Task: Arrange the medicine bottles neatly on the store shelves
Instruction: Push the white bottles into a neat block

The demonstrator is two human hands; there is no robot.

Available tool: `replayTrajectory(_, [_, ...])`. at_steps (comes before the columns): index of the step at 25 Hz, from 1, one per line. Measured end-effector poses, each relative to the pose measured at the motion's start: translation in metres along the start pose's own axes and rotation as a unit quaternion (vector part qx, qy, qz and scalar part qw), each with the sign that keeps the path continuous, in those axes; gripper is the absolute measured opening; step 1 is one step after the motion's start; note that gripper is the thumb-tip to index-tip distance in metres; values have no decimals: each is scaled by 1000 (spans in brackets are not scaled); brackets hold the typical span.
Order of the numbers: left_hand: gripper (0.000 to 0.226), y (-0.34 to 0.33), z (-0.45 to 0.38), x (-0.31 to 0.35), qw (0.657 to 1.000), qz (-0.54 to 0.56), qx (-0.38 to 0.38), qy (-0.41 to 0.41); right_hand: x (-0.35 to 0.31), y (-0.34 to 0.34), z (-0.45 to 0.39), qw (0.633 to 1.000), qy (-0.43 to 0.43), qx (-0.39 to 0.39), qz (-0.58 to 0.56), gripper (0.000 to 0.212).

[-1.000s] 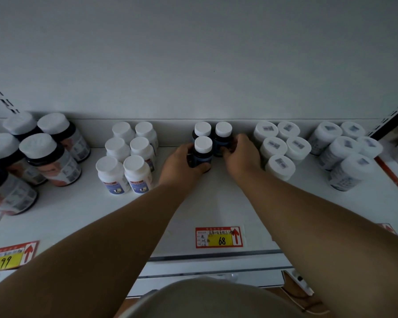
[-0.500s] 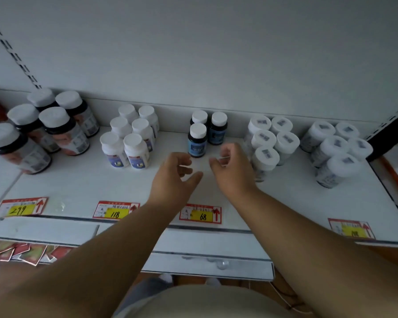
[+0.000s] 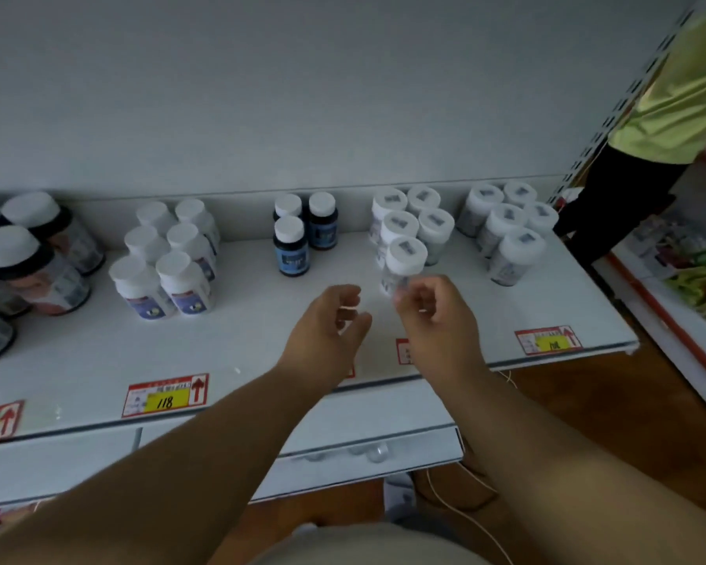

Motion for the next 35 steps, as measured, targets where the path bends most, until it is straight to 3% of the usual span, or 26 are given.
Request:
replayTrajectory(3, [42, -25, -17, 4, 997, 68, -20, 38, 25, 20, -26, 993, -66, 3, -102, 26])
replayTrajectory(7, [45, -40, -47, -1, 986, 132, 52, 89, 45, 21, -82, 970, -137, -58, -192, 45])
replayTrajectory(10, [44, -51, -71, -5, 961, 224, 101, 126, 42, 17, -115, 963, -148, -89, -206, 41])
replayTrajectory(11, [44, -53, -83, -7, 948, 257, 126, 137, 42, 14, -127, 956, -168, -107, -215, 46])
replayTrajectory(14, [42, -53, -114, -17, 934, 275, 169, 152, 51, 1, -158, 940, -239, -110, -218, 94])
replayTrajectory(16, [41, -59, -130, -22, 927, 300, 169, 149, 62, -11, -179, 943, -251, -103, -194, 108])
replayTrajectory(20, [36, -71, -142, -23, 918, 336, 156, 146, 46, -25, -173, 953, -193, -153, -176, 75])
replayTrajectory(24, [37, -74, -146, -23, 922, 332, 150, 133, 46, -23, -180, 959, -175, -130, -179, 75])
replayTrajectory(28, [45, -75, -153, -22, 924, 336, 124, 132, 46, -20, -184, 960, -164, -115, -194, 49])
replayTrajectory(32, [53, -75, -149, -24, 932, 320, 106, 133, 42, -16, -182, 964, -158, -139, -162, 55])
replayTrajectory(35, [62, -67, -139, -19, 923, 333, 135, 139, 40, -2, -170, 969, -145, -130, -155, 48])
Point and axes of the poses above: each hand's wrist, its own z-axis away from the middle knuckle, its own y-axis out of the back of the hand, x = y × z, the point moved 7 cm from there along -z, towards the middle knuckle, and after that the axes turned 8 degrees about -y, right-handed, at the moved point
